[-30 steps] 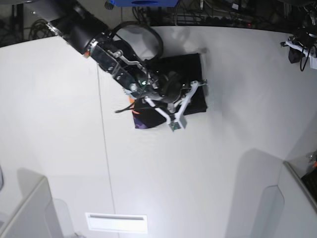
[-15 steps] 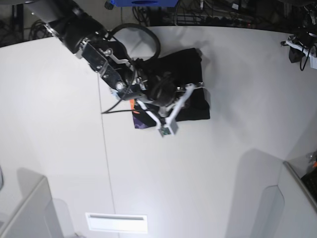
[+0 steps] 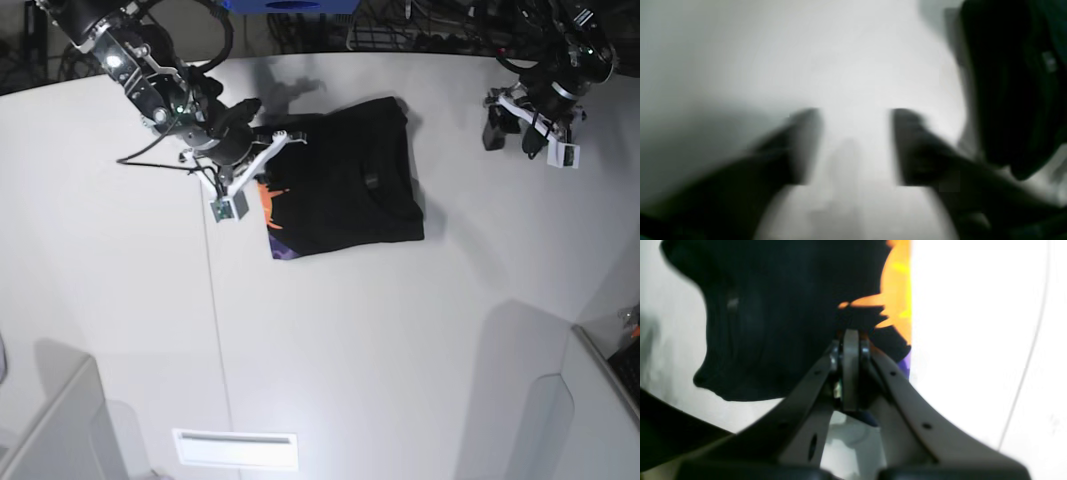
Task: Fold the T-shirt properly
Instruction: 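Grasp the bundle edge with the left gripper and flip it over, smoothing it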
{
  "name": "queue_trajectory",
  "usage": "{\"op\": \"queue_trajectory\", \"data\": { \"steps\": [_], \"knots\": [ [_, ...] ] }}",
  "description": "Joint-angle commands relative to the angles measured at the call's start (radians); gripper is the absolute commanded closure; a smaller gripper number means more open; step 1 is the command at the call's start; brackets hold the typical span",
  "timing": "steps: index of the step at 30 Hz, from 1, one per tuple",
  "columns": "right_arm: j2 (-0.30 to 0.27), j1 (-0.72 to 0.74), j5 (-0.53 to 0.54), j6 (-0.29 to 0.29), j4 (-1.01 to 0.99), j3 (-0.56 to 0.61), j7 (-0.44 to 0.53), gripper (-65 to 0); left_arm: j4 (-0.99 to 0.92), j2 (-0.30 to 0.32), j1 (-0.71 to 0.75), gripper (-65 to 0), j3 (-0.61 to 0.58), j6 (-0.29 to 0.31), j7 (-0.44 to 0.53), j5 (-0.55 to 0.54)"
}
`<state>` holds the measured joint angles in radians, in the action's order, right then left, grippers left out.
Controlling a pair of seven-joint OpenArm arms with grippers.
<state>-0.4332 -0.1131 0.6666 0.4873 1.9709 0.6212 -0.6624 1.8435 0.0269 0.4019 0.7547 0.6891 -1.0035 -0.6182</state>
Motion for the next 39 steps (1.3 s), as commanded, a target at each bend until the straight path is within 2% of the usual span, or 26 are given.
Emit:
{"op": "queue_trajectory", "data": {
  "steps": [1,2,4,6,11,13,16,18,21,25,31,32,34,39],
  "knots": [
    [-0.017,0.006,-0.012,-0.006,0.012,-0.014,0.034,0.0,0.014,0.006,0.001,-53.8,-0.017,0.009,0.013,-0.064],
    [-0.023,-0.004,-0.012,-0.006,0.012,-0.030,0.042,0.0,0.011,0.008,0.001,-58.7,-0.039,0.009,0.013,-0.110],
    [-0.026,-0.030,-0.012,-0.008,0.014,-0.068,0.049,0.0,-0.006,0.008,0.004,-63.0,-0.073,0.009,0.013,-0.194],
    [-0.026,-0.053,-0.012,-0.009,0.014,-0.105,0.056,0.0,-0.034,0.008,-0.001,-63.0,-0.096,0.009,0.013,-0.253],
    [-0.029,-0.079,-0.012,-0.012,0.014,-0.154,0.069,0.0,-0.058,0.003,-0.022,-63.0,-0.169,0.009,0.013,-0.269],
    [-0.033,-0.090,-0.012,-0.046,0.014,-0.185,0.069,0.0,-0.066,0.001,-0.030,-63.0,-0.205,0.009,0.013,-0.268],
    [-0.028,-0.113,-0.012,-0.131,0.012,-0.240,0.069,0.0,-0.075,-0.009,-0.053,-63.0,-0.249,0.004,0.018,-0.269],
    [-0.011,-0.135,-0.012,-0.163,0.012,-0.292,0.069,0.0,-0.095,-0.034,-0.070,-63.0,-0.254,-0.036,0.018,-0.266],
    [0.004,-0.162,-0.012,-0.166,0.012,-0.355,0.069,0.0,-0.127,-0.046,-0.094,-63.0,-0.277,-0.076,0.018,-0.266],
    [0.000,-0.168,-0.012,-0.167,0.011,-0.360,0.069,0.0,-0.187,-0.048,-0.126,-63.0,-0.334,-0.108,0.019,-0.263],
    [0.000,-0.176,-0.012,-0.167,0.011,-0.361,0.069,0.0,-0.270,-0.048,-0.176,-62.7,-0.352,-0.205,0.019,-0.263],
    [0.000,-0.176,-0.012,-0.167,0.011,-0.361,0.069,0.0,-0.281,-0.048,-0.177,-61.5,-0.354,-0.220,0.019,-0.263],
    [-0.002,-0.176,-0.012,-0.167,0.011,-0.361,0.069,0.0,-0.299,-0.046,-0.180,-54.8,-0.354,-0.237,0.019,-0.263],
    [0.000,-0.176,-0.012,-0.167,0.011,-0.361,0.094,0.0,-0.311,-0.041,-0.189,-29.6,-0.372,-0.240,0.019,-0.262]
  ]
}}
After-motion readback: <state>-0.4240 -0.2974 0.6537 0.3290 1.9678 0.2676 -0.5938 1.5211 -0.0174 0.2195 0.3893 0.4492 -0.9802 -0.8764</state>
